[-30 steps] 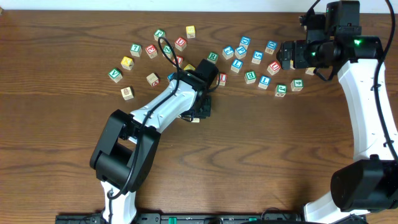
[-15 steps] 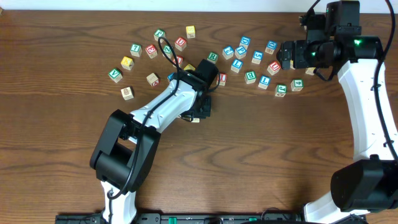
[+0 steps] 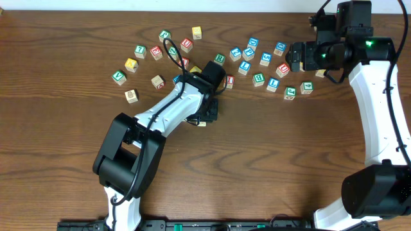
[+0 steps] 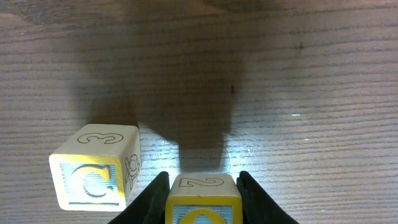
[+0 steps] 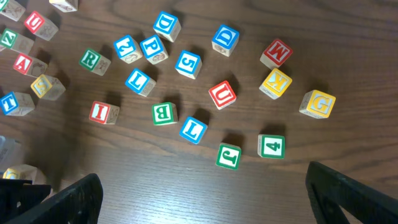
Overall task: Spell out CORL
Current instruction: 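Align the O block to the right of the C block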
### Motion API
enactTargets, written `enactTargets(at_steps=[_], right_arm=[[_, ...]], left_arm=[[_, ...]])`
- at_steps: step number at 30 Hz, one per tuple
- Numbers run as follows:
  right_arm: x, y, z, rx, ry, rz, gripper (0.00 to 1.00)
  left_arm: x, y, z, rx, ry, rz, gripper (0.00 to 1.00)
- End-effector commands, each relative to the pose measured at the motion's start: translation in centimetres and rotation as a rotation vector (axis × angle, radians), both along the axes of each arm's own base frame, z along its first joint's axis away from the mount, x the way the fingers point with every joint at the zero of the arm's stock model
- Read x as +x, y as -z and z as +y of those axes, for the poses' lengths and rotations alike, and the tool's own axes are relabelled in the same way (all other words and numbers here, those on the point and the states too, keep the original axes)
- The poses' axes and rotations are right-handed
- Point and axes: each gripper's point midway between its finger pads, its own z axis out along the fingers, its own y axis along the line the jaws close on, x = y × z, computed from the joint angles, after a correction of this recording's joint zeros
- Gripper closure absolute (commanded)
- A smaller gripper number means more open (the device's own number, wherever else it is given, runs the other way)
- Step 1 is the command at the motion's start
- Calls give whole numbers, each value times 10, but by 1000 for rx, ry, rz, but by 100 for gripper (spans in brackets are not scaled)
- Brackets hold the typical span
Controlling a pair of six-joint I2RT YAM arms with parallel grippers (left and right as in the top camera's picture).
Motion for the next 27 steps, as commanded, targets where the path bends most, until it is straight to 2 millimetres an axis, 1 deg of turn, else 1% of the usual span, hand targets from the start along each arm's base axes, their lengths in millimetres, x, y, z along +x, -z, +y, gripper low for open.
enactTargets(at_steps=[1, 23, 24, 25, 26, 27], right_arm=[[2, -10, 8, -1, -29, -26, 1], [2, -10, 8, -1, -29, -26, 1], [2, -10, 8, -1, -29, -26, 1], [2, -10, 8, -1, -29, -26, 1], [2, -10, 8, -1, -29, -26, 1], [2, -10, 8, -1, -29, -26, 1]], left_arm=[[-4, 7, 2, 12, -4, 25, 69], [-4, 7, 2, 11, -4, 24, 70], [-4, 7, 2, 11, -4, 24, 71], [-4, 7, 2, 11, -4, 24, 78], [-4, 7, 2, 11, -4, 24, 81], [-4, 7, 2, 11, -4, 24, 81]])
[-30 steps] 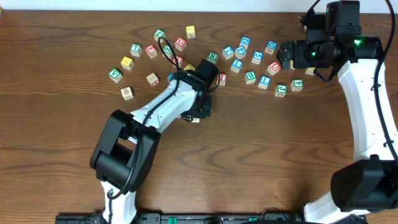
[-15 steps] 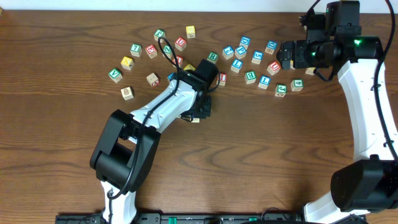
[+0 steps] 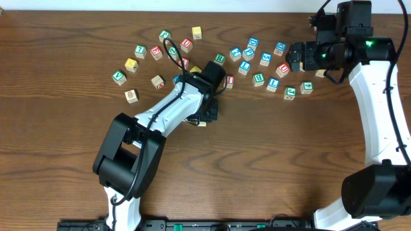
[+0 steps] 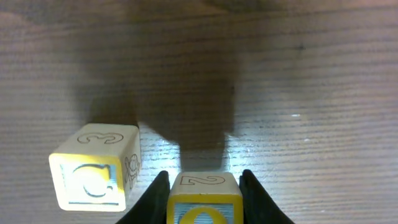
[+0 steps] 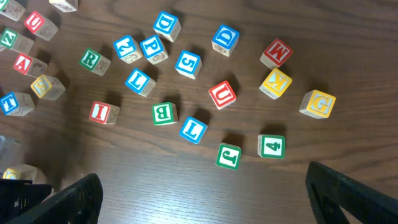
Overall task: Spell out CORL
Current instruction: 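Align the O block to the right of the C block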
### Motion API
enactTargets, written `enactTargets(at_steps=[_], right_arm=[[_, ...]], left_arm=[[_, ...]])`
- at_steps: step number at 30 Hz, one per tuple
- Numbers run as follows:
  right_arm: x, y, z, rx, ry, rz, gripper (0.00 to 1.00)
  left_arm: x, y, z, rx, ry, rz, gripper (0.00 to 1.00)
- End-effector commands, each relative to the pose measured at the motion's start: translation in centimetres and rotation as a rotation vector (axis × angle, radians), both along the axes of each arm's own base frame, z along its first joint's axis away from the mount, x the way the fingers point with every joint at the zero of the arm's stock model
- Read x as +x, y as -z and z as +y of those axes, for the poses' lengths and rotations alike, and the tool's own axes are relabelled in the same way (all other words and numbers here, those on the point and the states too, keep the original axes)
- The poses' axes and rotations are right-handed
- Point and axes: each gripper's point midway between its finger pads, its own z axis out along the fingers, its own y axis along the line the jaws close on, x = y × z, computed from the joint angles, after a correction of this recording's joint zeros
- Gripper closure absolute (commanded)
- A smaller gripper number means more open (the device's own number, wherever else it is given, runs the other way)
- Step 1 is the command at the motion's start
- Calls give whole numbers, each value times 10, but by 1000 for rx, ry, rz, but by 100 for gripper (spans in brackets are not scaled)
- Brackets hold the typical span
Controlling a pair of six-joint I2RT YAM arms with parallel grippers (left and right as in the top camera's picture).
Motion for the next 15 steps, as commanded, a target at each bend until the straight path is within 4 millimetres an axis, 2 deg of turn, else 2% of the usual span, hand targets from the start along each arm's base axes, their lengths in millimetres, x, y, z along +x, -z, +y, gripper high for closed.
enactTargets(at_steps=[1, 2, 4, 6, 8, 15], right_arm=[[2, -10, 8, -1, -29, -26, 1], [2, -10, 8, 0, -29, -26, 1], [2, -10, 8, -1, -29, -26, 1], [2, -10, 8, -1, -29, -26, 1], [2, -10, 8, -1, -29, -26, 1], [2, -10, 8, -1, -29, -26, 1]], left_arm=[[-4, 7, 2, 12, -2, 24, 81], [-4, 7, 2, 12, -2, 24, 81], [-4, 7, 2, 12, -2, 24, 57], [-4, 7, 2, 12, -2, 24, 45], [-4, 7, 2, 13, -2, 24, 42], [-4, 7, 2, 12, -2, 24, 42]])
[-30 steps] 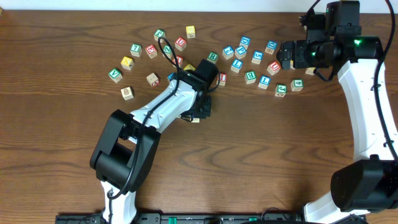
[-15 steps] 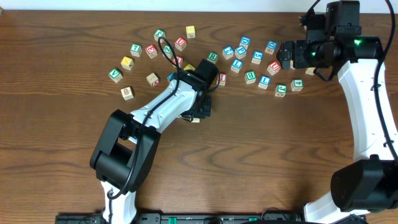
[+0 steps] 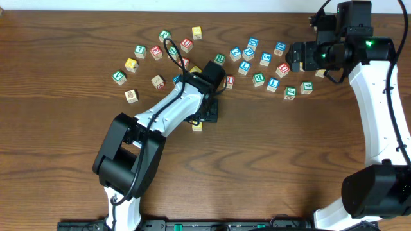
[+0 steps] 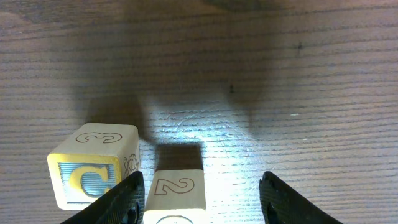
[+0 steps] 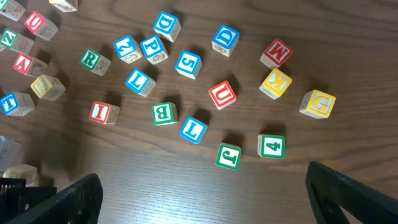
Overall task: Spell out CORL
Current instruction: 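Align the O block to the right of the C block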
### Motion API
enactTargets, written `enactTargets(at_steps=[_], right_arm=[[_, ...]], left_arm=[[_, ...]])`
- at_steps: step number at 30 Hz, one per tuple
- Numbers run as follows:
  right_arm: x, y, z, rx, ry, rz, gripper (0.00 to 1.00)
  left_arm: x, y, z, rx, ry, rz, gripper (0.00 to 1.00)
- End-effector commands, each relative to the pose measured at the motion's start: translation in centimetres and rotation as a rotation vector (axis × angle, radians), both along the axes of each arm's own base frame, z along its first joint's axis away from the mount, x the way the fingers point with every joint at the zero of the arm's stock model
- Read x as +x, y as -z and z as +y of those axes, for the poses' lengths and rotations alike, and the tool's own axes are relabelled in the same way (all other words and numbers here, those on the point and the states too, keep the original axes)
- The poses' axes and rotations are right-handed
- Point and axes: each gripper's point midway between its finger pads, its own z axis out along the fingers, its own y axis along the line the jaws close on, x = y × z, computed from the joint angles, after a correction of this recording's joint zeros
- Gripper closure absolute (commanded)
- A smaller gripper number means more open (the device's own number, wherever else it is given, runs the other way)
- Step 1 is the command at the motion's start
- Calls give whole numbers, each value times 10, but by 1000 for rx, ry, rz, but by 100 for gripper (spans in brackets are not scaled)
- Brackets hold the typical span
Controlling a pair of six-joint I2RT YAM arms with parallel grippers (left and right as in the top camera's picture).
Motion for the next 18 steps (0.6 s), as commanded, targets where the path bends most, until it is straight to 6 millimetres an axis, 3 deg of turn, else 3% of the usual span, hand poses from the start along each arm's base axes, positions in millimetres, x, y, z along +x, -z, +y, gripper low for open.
enactTargets(at_steps=[1, 10, 18], right_arm=[[2, -10, 8, -1, -29, -26, 1], [2, -10, 8, -1, -29, -26, 1], [2, -10, 8, -1, -29, -26, 1]], left_arm=[[-4, 7, 2, 14, -2, 23, 42], [-2, 4, 0, 2, 1, 16, 45], [12, -30, -9, -42, 38, -69, 45]])
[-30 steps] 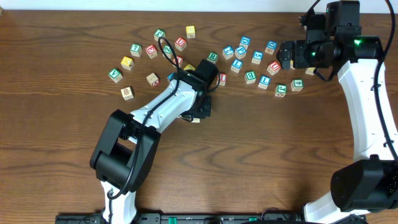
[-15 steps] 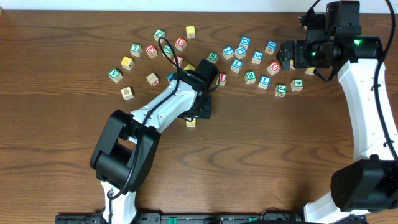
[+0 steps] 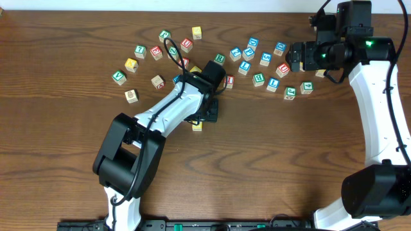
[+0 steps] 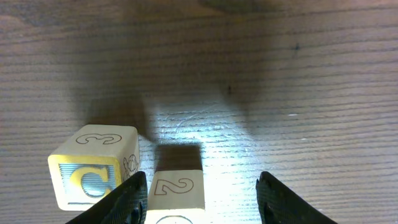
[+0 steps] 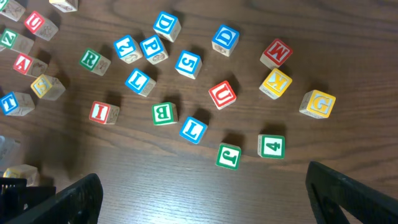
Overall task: Spell out CORL
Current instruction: 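Align the O block to the right of the C block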
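Note:
In the left wrist view a cream block with a yellow C (image 4: 93, 165) on its front and a 3 on top stands on the wooden table (image 4: 298, 74). Just right of it stands a block with a 2 on top (image 4: 178, 191), its front face cut off by the frame. My left gripper (image 4: 202, 205) is open around that block, jaws apart from its sides. Overhead, this block (image 3: 197, 126) shows yellow below the left gripper (image 3: 204, 115). My right gripper (image 5: 205, 208) is open and empty, high over the right cluster. A green R (image 5: 93, 60) and a blue L (image 5: 193, 129) lie there.
Several loose letter and number blocks are scattered along the back of the table, a left cluster around the yellow block (image 3: 131, 63) and a right cluster around the blue block (image 3: 266, 58). The green 4 (image 5: 271, 146) and green J (image 5: 228, 155) lie nearest the right gripper.
Almost nothing: my left gripper stays open around the block with the 2 on top, and its view has shifted only slightly. The right arm has not moved.
My left gripper was shut on a yellow O block with a 2 on top, low beside the C block, and still so 1.1 s ago. By 0.6 s ago it had opened, and the block stands on the table right of the C. The right arm stayed still.

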### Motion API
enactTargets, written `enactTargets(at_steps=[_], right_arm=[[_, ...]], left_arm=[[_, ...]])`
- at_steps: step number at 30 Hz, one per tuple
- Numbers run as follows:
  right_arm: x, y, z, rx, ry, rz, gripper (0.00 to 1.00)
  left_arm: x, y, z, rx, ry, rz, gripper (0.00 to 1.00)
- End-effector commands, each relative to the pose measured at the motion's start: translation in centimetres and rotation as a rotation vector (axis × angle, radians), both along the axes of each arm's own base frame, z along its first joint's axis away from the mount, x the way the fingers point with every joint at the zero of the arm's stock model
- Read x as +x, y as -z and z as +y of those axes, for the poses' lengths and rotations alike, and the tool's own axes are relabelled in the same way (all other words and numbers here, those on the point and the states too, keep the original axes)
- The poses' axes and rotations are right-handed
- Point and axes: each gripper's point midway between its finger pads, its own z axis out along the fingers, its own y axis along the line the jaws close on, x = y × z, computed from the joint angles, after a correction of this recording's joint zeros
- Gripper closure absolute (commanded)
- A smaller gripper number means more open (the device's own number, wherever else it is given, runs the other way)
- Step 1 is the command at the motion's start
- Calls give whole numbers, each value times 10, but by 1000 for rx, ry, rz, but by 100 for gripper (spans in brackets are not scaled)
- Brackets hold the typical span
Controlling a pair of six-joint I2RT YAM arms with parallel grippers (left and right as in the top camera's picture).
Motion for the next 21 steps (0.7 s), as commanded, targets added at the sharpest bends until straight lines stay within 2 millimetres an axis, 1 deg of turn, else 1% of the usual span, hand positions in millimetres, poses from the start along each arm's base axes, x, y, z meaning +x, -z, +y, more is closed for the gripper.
enactTargets(at_steps=[1, 8, 10, 13, 15, 17, 21], right_arm=[[2, -10, 8, -1, -29, -26, 1], [2, -10, 8, -1, -29, -26, 1], [2, -10, 8, -1, -29, -26, 1], [2, -10, 8, -1, -29, -26, 1], [2, -10, 8, 0, -29, -26, 1], [2, -10, 8, 0, -29, -26, 1], [2, -10, 8, -1, -29, -26, 1]], left_arm=[[12, -34, -9, -49, 31, -77, 45], [14, -81, -10, -100, 62, -181, 45], [12, -95, -9, -112, 62, -203, 46], [3, -106, -3, -110, 62, -199, 49], [-6, -107, 2, -95, 62, -171, 51], [-14, -102, 7, -75, 61, -135, 54], [-29, -84, 13, -56, 30, -66, 62]])
